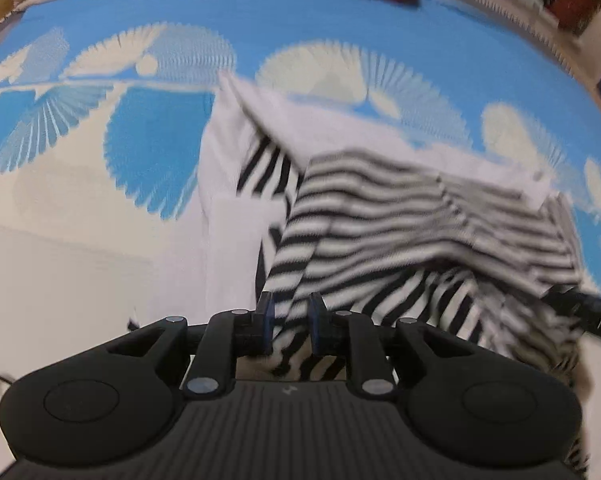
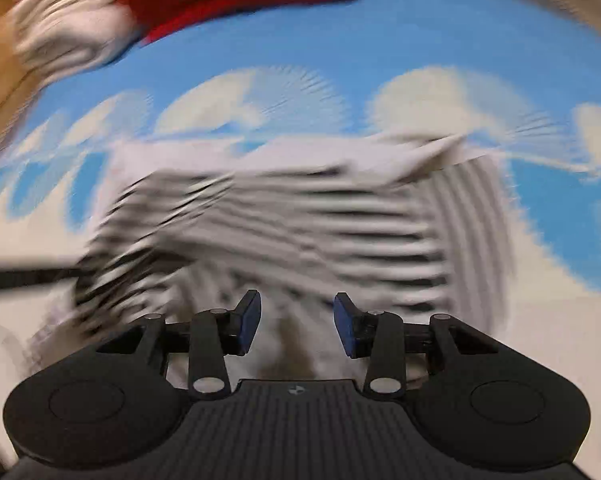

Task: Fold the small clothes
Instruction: 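Lift and fold the striped hem toward the hood with both grippers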

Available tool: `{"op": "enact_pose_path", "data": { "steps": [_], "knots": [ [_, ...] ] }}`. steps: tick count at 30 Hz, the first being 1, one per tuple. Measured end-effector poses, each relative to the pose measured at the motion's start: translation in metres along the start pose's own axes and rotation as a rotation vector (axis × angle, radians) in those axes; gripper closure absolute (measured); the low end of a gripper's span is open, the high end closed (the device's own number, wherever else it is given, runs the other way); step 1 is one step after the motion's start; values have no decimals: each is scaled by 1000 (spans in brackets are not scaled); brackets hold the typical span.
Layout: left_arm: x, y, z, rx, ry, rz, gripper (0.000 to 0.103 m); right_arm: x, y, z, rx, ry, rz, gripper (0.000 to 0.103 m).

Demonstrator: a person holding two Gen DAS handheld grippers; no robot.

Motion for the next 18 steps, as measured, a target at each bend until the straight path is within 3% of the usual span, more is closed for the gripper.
{"op": "enact_pose_path", "data": {
  "steps": [1,3,5,8,10,12,14,15,18],
  "knots": [
    [-1,-4,-5,-23,13,-7,82,14,-6,-8,-37,-61,-10,60],
    [-1,-7,-8,-39,36,-11,79,35,-17,-20,-115,-96,-60,60],
    [4,-1,0,-2,63,-37,79,44,-17,-19,-119,-89,-102,60],
    [17,5,8,60,69,-72,75,36,-10,-17,-76,-101,-56,60],
    [23,-5,-2,20,65,-83,73,35,-20,-21,-84,-109,-38,60],
    [26,-19,-12,-39,111,-131,70,36,-31,-24,-112,-117,-60,60],
    [28,-20,4,3,156,-162,70,44,-29,-6,-82,-129,-127,60],
    [30,-15,19,44,144,-155,69,46,-23,12,-36,-123,-145,60],
    [36,-1,74,175,127,-168,61,42,-3,71,117,-96,-95,60]
  ]
}}
Point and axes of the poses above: each gripper's, at about its wrist camera, not at the fingertips, and z roughly against the way its jaws point, x to its right, y to its top, the point moved 6 cm from there along -z, roughly the way its jaws point, and after that the axes turned 7 degrees about x, right-handed, at the moved point
